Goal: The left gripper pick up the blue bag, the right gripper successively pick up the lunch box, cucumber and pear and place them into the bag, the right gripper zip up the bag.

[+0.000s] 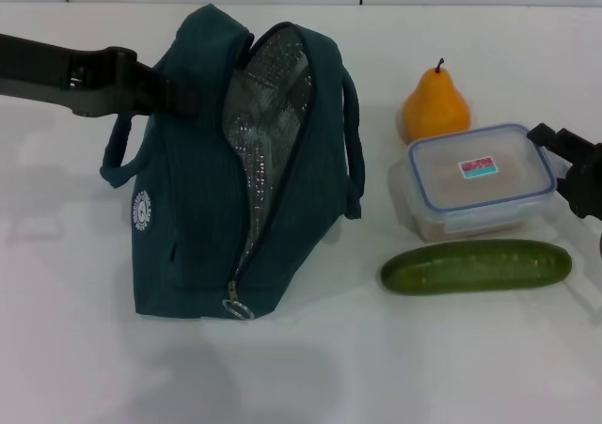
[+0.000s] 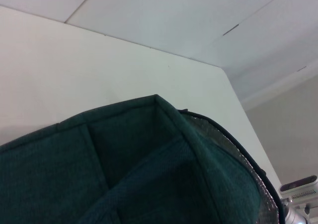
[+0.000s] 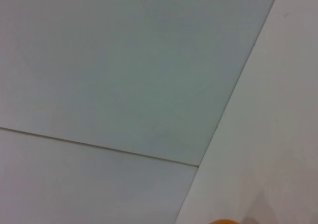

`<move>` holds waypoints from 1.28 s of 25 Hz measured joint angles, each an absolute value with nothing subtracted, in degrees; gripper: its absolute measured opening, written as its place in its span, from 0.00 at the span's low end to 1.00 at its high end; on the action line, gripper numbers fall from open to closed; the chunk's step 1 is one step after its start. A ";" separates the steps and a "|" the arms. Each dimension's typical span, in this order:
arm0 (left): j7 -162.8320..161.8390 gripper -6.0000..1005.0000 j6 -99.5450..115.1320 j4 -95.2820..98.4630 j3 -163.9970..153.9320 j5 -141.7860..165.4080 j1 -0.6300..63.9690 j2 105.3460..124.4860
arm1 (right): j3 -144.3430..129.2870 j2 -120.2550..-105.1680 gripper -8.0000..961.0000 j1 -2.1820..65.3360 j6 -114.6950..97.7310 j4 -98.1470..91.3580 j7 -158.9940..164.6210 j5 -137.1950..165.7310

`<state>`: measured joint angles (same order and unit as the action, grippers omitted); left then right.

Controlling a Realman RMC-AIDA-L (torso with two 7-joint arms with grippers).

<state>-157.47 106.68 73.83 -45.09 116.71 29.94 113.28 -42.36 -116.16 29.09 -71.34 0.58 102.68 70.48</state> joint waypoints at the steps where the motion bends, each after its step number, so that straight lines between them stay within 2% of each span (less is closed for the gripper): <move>1: -157.45 0.05 106.74 73.83 -45.08 116.71 29.95 113.26 | -42.37 -116.19 0.63 29.09 -71.30 0.58 102.67 70.59; 2: -157.44 0.05 106.80 73.83 -45.09 116.71 29.94 113.24 | -42.37 -116.20 0.61 29.09 -71.28 0.58 102.67 70.68; 5: -157.38 0.05 106.93 73.83 -45.09 116.71 29.96 113.20 | -42.37 -116.20 0.39 29.09 -71.25 0.58 102.66 70.83; 10: -157.35 0.05 107.04 73.83 -45.08 116.71 29.97 113.20 | -42.36 -116.19 0.23 29.18 -71.13 0.59 102.35 70.84; 32: -157.43 0.05 107.14 73.82 -44.89 116.72 30.25 113.04 | -41.57 -116.19 0.21 28.30 -76.32 -0.78 98.78 70.15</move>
